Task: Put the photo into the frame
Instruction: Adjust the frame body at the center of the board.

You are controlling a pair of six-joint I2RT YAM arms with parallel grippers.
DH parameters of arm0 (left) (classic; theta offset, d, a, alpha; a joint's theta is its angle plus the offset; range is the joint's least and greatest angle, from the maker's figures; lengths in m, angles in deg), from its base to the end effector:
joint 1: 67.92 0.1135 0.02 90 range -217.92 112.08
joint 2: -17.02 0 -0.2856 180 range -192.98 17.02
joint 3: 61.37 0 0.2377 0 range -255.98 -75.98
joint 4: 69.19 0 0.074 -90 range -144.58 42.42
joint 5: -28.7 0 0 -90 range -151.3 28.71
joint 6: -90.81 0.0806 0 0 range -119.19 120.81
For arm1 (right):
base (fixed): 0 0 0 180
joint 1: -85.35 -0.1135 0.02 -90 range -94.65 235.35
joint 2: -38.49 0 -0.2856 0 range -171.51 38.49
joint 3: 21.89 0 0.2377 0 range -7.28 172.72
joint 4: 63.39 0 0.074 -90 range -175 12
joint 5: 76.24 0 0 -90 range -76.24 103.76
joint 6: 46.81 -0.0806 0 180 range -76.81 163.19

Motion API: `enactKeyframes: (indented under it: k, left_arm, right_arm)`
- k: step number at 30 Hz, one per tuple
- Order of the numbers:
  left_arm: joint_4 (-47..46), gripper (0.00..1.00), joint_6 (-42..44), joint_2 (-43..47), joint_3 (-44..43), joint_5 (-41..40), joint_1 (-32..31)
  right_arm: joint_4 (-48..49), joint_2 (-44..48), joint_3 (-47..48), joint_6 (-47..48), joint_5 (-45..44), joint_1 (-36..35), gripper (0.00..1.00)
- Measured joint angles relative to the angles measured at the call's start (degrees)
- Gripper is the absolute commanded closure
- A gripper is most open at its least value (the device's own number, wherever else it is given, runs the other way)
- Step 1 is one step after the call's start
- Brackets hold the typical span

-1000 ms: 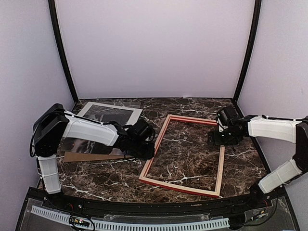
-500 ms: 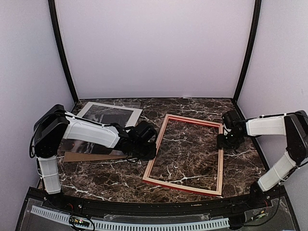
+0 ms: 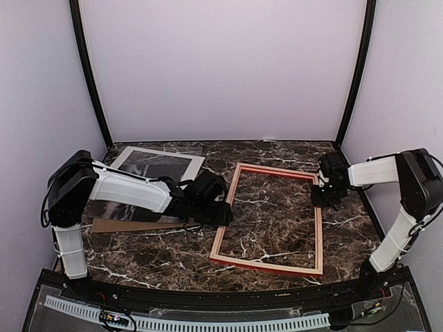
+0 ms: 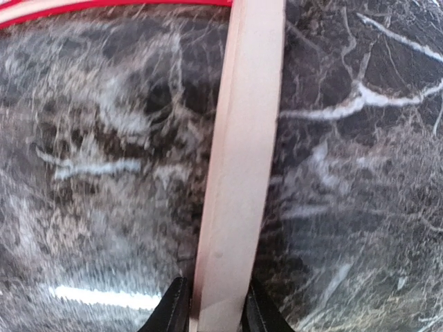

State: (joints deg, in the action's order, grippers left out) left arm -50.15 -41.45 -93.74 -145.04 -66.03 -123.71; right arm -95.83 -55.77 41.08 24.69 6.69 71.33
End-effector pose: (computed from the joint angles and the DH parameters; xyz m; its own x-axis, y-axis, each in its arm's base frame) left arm 0.2528 -0.3600 0.1611 -0.8326 0.0326 -0.5529 0.3136 0.8506 -0.4221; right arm 0.3056 0.0661 0.1368 -0.8846 0.1037 -0.4548 0.0982 0.9945 0.0358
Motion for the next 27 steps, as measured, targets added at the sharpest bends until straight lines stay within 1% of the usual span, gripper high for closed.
enactKeyframes:
  k: [3,4,5,7,8,11,12,14,15,16,17,22,27]
  left_arm:
    - [0.04,0.35,2.27,1.16,0.00,-0.37,0.09]
    - [0.13,0.34,3.06,1.77,0.00,-0.50,0.22]
    - [0.28,0.32,3.93,2.62,0.00,-0.55,0.66]
    - [1.22,0.30,5.46,4.74,0.00,-0.44,1.33]
    - [1.86,0.30,6.43,6.10,0.00,-0.46,1.99]
    - [3.45,0.28,8.81,10.01,0.00,-0.39,5.51]
    - [4.13,0.28,9.42,11.21,0.00,-0.42,7.06]
    - [5.51,0.27,10.97,13.14,0.02,-0.50,10.54]
    - [6.10,0.27,11.76,13.86,0.02,-0.50,12.37]
    - [6.80,0.27,12.52,14.51,0.02,-0.52,14.34]
    - [7.37,0.26,13.33,14.95,0.02,-0.50,16.26]
    - [10.34,0.25,16.74,15.30,0.02,-0.28,25.09]
    - [11.41,0.25,19.52,14.03,-1.75,2.16,34.58]
  right_arm:
    - [0.00,-2.49,2.91,0.70,0.92,1.44,0.76]
    - [0.02,-3.43,3.96,1.03,1.05,1.81,0.76]
    - [-0.09,-4.68,5.44,1.46,1.16,2.23,0.74]
    - [-0.26,-7.08,8.35,2.40,1.05,2.78,0.68]
    - [-0.44,-8.46,10.10,3.17,0.76,2.91,0.62]
    - [-0.87,-10.43,13.22,4.63,-0.44,3.04,0.37]
    - [-1.09,-10.40,13.70,5.07,-0.90,3.04,0.31]
    - [-1.22,-9.60,13.94,5.38,-1.55,3.04,0.14]
    - [-1.53,-8.83,13.90,5.95,-1.60,3.04,0.07]
    - [-1.77,-7.72,13.84,6.43,-1.55,3.02,0.04]
    - [-1.77,-6.29,13.75,6.45,-1.46,2.91,0.02]
    - [-1.16,1.86,12.28,6.67,0.11,1.55,0.01]
    - [0.17,7.96,10.38,6.51,2.19,-2.29,0.01]
